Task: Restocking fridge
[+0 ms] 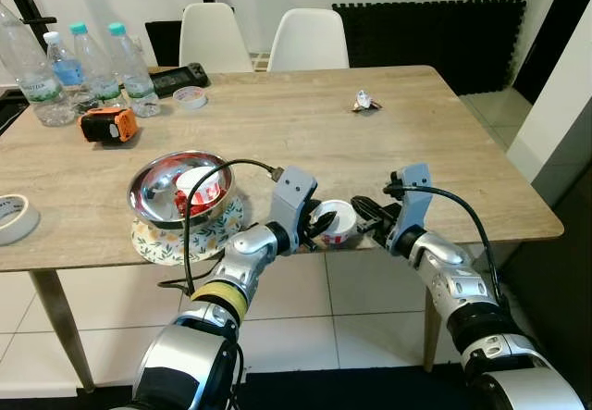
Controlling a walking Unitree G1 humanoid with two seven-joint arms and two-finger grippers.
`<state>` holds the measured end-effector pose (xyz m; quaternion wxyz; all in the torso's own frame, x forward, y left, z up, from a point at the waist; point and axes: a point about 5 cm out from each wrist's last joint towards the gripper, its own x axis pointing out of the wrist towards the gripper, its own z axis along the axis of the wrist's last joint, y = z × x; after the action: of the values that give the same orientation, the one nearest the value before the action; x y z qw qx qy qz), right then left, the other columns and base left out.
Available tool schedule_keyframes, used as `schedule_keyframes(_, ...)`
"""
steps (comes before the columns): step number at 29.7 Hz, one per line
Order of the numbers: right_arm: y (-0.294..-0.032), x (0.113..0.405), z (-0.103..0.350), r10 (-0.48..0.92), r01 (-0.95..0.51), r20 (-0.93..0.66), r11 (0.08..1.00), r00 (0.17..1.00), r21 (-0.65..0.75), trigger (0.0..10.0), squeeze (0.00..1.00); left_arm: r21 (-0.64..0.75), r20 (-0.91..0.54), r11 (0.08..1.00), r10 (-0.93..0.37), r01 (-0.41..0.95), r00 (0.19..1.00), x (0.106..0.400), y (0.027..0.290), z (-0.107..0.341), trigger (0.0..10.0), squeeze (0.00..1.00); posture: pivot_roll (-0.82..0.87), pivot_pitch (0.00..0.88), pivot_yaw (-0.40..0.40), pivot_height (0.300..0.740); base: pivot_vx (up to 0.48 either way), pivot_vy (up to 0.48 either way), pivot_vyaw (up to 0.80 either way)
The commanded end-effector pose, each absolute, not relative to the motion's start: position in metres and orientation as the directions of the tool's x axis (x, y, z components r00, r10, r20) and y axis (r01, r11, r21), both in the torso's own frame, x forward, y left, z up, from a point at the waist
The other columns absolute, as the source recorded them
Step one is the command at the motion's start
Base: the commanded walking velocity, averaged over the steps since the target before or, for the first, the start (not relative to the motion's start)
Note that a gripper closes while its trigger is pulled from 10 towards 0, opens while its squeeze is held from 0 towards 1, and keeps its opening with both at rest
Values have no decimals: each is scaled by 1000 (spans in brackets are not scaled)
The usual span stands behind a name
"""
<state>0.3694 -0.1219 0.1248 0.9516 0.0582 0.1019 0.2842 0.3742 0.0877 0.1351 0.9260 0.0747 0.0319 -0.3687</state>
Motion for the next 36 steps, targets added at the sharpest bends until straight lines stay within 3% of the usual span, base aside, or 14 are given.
schedule_keyframes(1, -125, 369, 124, 543, -518, -167, 838, 823, 170, 10000, 0, 140, -131, 710, -678, 690, 723, 377, 88, 139, 10000, 0, -24, 55, -7, 740, 0, 0, 0)
schedule_keyframes(9, -118, 366, 112, 534, -504, -195, 844, 822, 184, 10000, 0, 149, -155, 705, -676, 693, 721, 375, 89, 134, 10000, 0, -22, 60, -3, 740, 0, 0, 0)
schedule_keyframes(19, -109, 376, 129, 512, -483, -115, 850, 851, 211, 10000, 0, 155, -152, 714, -666, 683, 730, 377, 88, 137, 10000, 0, -21, 65, -2, 740, 0, 0, 0)
schedule_keyframes(36, -91, 372, 108, 511, -491, -238, 860, 826, 142, 10000, 0, 165, -171, 708, -665, 687, 727, 378, 88, 137, 10000, 0, -7, 91, 9, 740, 0, 0, 0)
